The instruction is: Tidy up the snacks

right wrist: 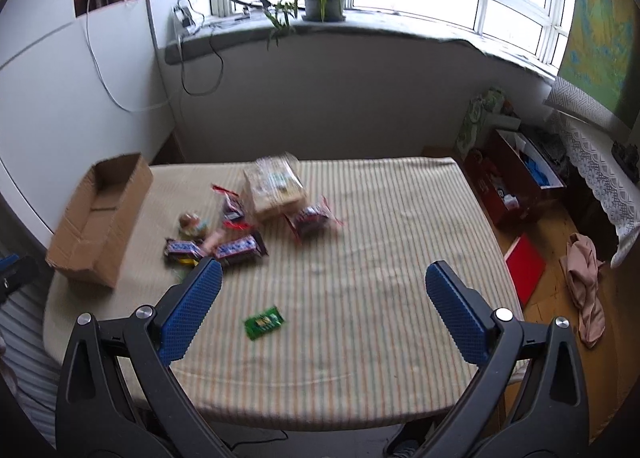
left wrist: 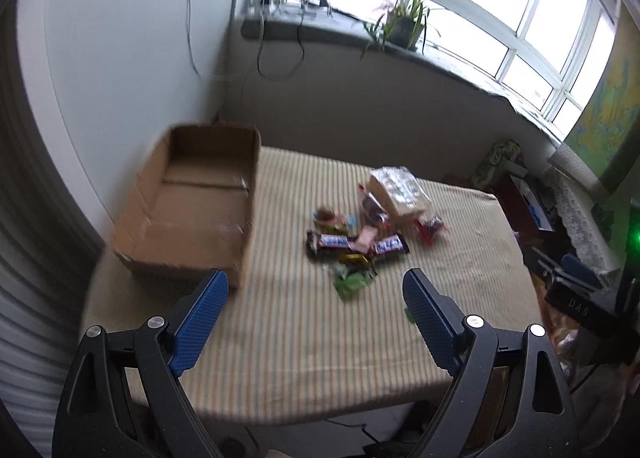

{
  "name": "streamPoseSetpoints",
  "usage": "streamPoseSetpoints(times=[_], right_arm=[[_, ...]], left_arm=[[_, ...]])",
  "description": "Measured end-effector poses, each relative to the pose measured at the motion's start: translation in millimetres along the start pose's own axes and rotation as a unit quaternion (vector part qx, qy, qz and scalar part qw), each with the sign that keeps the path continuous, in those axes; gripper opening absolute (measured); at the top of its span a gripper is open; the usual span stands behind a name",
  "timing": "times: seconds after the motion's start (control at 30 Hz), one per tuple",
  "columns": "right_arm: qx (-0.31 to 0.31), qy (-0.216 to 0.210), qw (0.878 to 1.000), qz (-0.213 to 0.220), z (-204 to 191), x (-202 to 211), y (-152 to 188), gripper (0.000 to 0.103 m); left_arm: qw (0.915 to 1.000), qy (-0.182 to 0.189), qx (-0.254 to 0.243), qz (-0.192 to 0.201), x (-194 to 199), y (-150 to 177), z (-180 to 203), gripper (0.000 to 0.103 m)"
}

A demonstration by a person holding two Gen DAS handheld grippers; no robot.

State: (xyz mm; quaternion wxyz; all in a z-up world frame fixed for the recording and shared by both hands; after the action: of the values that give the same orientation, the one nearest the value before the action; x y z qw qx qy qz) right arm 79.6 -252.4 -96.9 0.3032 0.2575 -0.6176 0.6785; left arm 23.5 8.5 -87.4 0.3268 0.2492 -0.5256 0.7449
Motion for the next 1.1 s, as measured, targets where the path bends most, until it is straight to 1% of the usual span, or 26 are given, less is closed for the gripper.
streamPoseSetpoints(times=[0.07, 0.17, 0.33, 0.4, 0.47, 0.53, 0.57, 0.6, 0.63, 0.67, 0.7, 0.77, 0.83, 0.87, 0.9, 0.97, 1.03, 1.07, 1.1], right_arm=[[0.006, 0.0, 1.0, -0.009, 3.4, -6.6, 7.2, 0.103], [0.012, -0.01, 0.999, -0.031, 4.8, -18.1, 17.7, 0.103], [0.008, -0.041, 0.996, -0.076, -3.1, -38.3, 34.2, 0.103], [-0.002, -0.062, 0.993, -0.096, -6.4, -46.8, 40.6, 0.103], [-0.009, -0.068, 0.992, -0.108, -8.2, -54.5, 44.7, 0.103], [-0.021, -0.081, 0.989, -0.125, -9.5, -63.5, 49.0, 0.095], [-0.029, -0.086, 0.987, -0.135, -10.5, -69.7, 50.9, 0.091], [-0.042, -0.098, 0.983, -0.151, -11.4, -77.0, 54.2, 0.089], [-0.049, -0.104, 0.98, -0.16, -10.9, -79.5, 55.2, 0.088], [-0.059, -0.113, 0.976, -0.174, -12.7, -86.0, 58.4, 0.086], [-0.064, -0.118, 0.974, -0.183, -14.4, -90.1, 60.4, 0.079], [-0.07, -0.131, 0.968, -0.201, -20.4, -97.7, 64.9, 0.072], [-0.074, -0.139, 0.962, -0.223, -27.4, -107.2, 71.5, 0.069], [-0.078, -0.142, 0.959, -0.231, -29.1, -110.9, 73.5, 0.067], [-0.088, -0.15, 0.954, -0.245, -32.7, -116.6, 77.5, 0.062], [-0.095, -0.156, 0.948, -0.26, -36.3, -121.7, 80.7, 0.056], [-0.1, -0.161, 0.944, -0.269, -41.9, -127.8, 83.0, 0.053], [-0.103, -0.163, 0.943, -0.272, -44.2, -130.1, 83.6, 0.051], [-0.105, -0.165, 0.942, -0.274, -45.7, -131.6, 84.0, 0.05]], left_arm=[[0.9999, 0.005, -0.005, -0.009, -8.6, 2.8, 2.3, 0.089], [0.9993, 0.012, -0.031, -0.016, -17.3, 4.8, 12.7, 0.089], [0.9967, 0.025, -0.071, -0.028, -35.2, 5.7, 25.0, 0.089], [0.9953, 0.031, -0.086, -0.033, -41.5, 6.6, 28.3, 0.085], [0.9934, 0.038, -0.099, -0.043, -49.6, 8.6, 32.6, 0.082], [0.9908, 0.049, -0.116, -0.048, -56.9, 11.0, 36.4, 0.076], [0.9894, 0.054, -0.124, -0.055, -62.0, 12.7, 37.8, 0.071], [0.9878, 0.062, -0.126, -0.067, -69.1, 15.1, 38.4, 0.065], [0.9867, 0.069, -0.124, -0.08, -75.9, 17.5, 37.6, 0.062], [0.9857, 0.075, -0.122, -0.09, -82.1, 19.5, 37.4, 0.058], [0.9845, 0.08, -0.122, -0.098, -87.7, 22.0, 37.5, 0.055], [0.981, 0.091, -0.128, -0.114, -99.5, 28.8, 39.6, 0.053], [0.9777, 0.101, -0.133, -0.127, -109.3, 34.4, 41.6, 0.051], [0.9767, 0.102, -0.135, -0.132, -113.9, 36.6, 41.3, 0.05], [0.976, 0.101, -0.136, -0.137, -117.8, 38.3, 40.8, 0.05], [0.9737, 0.104, -0.138, -0.148, -127.0, 41.1, 40.6, 0.05], [0.9715, 0.11, -0.139, -0.157, -135.1, 42.0, 40.0, 0.049], [0.9706, 0.114, -0.138, -0.161, -139.3, 41.8, 39.0, 0.047], [0.9705, 0.112, -0.137, -0.163, -143.8, 41.2, 37.2, 0.042]])
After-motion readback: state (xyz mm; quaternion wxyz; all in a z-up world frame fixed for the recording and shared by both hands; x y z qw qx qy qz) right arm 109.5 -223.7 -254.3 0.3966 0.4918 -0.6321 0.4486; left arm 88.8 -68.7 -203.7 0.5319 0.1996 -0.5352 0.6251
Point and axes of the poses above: each gripper's, at about its wrist camera, not at the fingertips, and x roughly against the way its jaws point, z to its right, y to its underside, the point moved 4 cm from there along -x, roughly the way its jaws point, and after that the axes turned 7 degrees about y, right-handed, at the moved point
